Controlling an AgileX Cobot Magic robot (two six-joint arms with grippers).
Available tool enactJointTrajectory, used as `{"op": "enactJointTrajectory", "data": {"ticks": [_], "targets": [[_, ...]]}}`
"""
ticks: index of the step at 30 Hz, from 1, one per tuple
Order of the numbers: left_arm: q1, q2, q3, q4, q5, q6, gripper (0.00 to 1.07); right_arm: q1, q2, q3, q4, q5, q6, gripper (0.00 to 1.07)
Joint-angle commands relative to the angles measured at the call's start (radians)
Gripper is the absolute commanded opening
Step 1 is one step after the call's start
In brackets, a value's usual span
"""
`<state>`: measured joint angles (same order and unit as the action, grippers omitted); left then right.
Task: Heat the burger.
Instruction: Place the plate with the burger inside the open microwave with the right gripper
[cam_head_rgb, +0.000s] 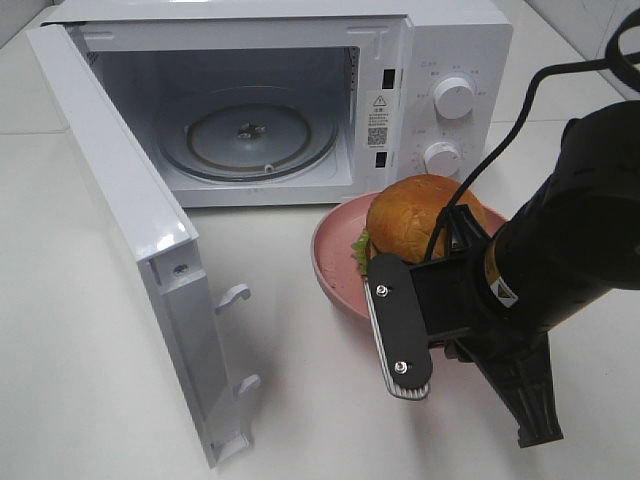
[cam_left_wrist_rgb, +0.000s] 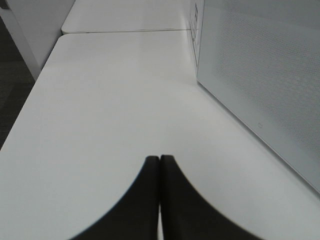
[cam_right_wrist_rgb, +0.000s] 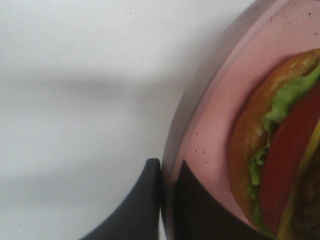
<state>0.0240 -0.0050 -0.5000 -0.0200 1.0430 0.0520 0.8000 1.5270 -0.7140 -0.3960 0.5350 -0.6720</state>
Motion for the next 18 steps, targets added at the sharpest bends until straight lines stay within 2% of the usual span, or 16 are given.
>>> {"op": "enactJointTrajectory", "data": {"ticks": [1,9,18], "targets": [[0.004,-0.020,0.004,-0.003,-0.009,-0.005,0.00,0.004,-0.014,-0.005,-0.031,-0.047,-0.023,0.00],[0.004,-0.020,0.004,-0.003,-0.009,-0.005,0.00,0.004,-0.014,-0.005,-0.028,-0.113,-0.050,0.00],[0.004,-0.020,0.004,-0.003,-0.009,-0.005,0.00,0.003,-0.014,-0.005,0.029,-0.184,-0.288,0.00]]}}
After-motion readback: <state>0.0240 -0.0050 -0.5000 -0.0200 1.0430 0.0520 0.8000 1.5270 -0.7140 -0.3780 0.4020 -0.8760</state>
